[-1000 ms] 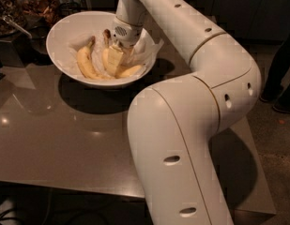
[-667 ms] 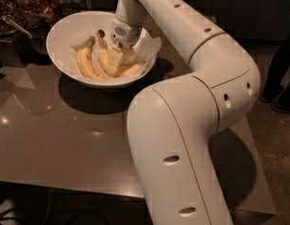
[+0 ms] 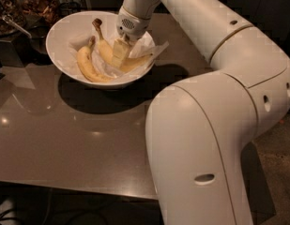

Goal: Pick banana from white bowl

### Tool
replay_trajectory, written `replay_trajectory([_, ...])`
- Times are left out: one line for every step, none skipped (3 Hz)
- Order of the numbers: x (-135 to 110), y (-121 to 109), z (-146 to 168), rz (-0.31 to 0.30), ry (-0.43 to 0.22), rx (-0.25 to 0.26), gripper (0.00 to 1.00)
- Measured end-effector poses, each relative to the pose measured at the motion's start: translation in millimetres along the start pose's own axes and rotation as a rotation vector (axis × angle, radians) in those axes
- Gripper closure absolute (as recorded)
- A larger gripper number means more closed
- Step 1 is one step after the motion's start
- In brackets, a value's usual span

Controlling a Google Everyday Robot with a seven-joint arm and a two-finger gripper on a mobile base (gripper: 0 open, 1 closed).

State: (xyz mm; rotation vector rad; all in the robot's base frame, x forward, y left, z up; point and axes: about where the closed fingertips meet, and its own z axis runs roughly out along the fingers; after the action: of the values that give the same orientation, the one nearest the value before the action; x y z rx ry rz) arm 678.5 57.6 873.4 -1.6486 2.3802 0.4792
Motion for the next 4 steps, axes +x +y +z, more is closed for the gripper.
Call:
replay_trajectory([6, 13, -21, -0.036, 0.001, 0.029, 1.00])
replay_trajectory([8, 23, -36, -0.067, 0.023, 0.058, 1.00])
replay_trajectory([18, 38, -54, -0.116, 0.031, 0.090, 1.00])
replay_trajectory([14, 37, -53, -0.118, 0.020, 0.097, 1.00])
